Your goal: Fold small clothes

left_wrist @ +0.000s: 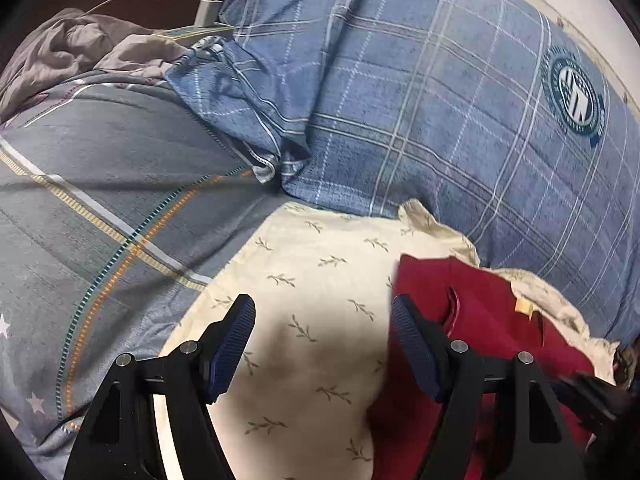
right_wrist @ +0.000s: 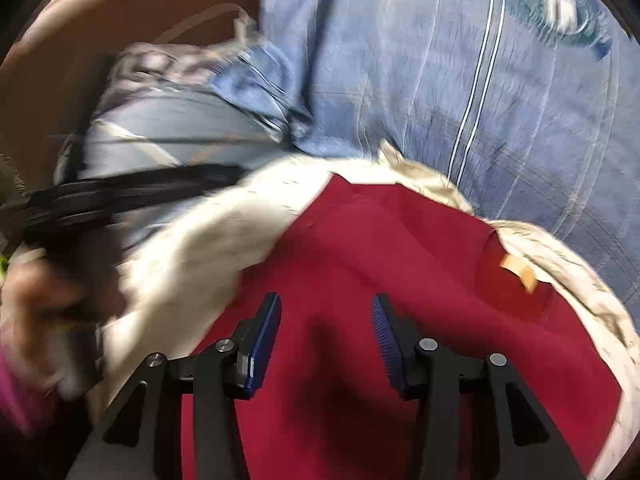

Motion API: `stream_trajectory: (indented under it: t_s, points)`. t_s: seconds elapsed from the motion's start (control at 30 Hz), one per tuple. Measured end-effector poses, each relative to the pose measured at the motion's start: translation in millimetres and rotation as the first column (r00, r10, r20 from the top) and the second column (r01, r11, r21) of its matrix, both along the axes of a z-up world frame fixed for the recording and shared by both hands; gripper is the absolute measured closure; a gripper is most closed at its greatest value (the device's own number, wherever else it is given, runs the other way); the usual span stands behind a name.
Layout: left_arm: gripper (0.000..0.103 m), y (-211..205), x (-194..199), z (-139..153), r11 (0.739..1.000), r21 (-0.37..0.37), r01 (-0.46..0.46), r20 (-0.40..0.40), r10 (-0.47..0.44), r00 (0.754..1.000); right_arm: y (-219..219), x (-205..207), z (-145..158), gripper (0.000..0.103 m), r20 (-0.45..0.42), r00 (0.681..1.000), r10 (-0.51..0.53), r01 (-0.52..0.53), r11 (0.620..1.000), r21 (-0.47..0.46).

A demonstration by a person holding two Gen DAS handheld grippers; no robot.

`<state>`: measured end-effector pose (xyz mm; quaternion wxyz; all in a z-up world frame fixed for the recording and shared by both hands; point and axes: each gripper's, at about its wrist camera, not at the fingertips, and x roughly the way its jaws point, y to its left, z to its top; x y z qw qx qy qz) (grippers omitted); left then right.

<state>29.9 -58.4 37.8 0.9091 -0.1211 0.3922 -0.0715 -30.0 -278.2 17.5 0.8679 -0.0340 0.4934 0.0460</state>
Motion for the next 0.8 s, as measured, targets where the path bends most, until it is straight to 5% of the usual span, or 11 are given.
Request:
stream_trajectory:
  t_s: [0.1, 0.17, 0.37, 0.47, 0.57, 0.6, 0.67, 0.73, 0.8]
  points:
    - [0.032, 4.5, 2.5, 1.7, 1.0, -0.013, -0.002, 0.001, 0.002, 1.0, -36.5, 25.4, -12.3, 0.056, -0.04, 0.985, -0.169, 0.173, 0.975, 0.136]
    - [0.032, 6.2, 2.5, 1.0, 1.0, -0.022, 0.002, -0.001, -0.002, 1.0, -28.0, 19.8, -3.7, 0.055, 0.008, 0.992, -0.125, 0.122, 0.975, 0.185]
    - [0.032, 2.8, 7.0, -3.0, 0.999, -0.015, 0.029, -0.027, -0.029, 0.999, 28.8, 19.9, -11.3, 0.055, 0.081, 0.996, 0.024, -0.014, 0.993, -0.121]
    - [0.032, 5.8, 5.5, -0.1, 0.999, -0.023, 0.023, -0.015, -0.023, 1.0, 20.0, 33.4, -23.4, 0.055, 0.069, 0.997, -0.023, 0.035, 0.984, -0.175]
    - [0.032, 11.2, 5.1, -0.5, 0.999, -0.045, 0.006, -0.021, -0.007, 1.0, 4.4, 43.2, -26.4, 0.056, 0.064, 0.995, -0.072, 0.078, 0.993, -0.093]
    - [0.032, 11.7, 5.2, -1.0, 0.999, -0.05, 0.003, -0.024, -0.004, 1.0, 0.9, 45.7, -26.8, 0.058, 0.059, 0.995, -0.08, 0.084, 0.994, -0.07]
    - [0.032, 10.8, 5.8, -1.8, 0.999, -0.047, 0.003, -0.03, -0.005, 1.0, -4.1, 52.4, -26.4, 0.083, 0.052, 0.995, -0.084, 0.085, 0.996, -0.019]
    - [0.032, 8.6, 5.6, -1.3, 0.999, -0.041, 0.01, -0.03, -0.011, 0.999, -9.8, 51.3, -20.3, 0.094, 0.044, 0.994, -0.097, 0.095, 0.994, 0.046]
    - [0.032, 7.4, 4.6, -0.2, 0.999, -0.036, 0.013, -0.025, -0.014, 1.0, -13.6, 42.8, -8.0, 0.096, 0.056, 0.994, -0.096, 0.09, 0.991, 0.103]
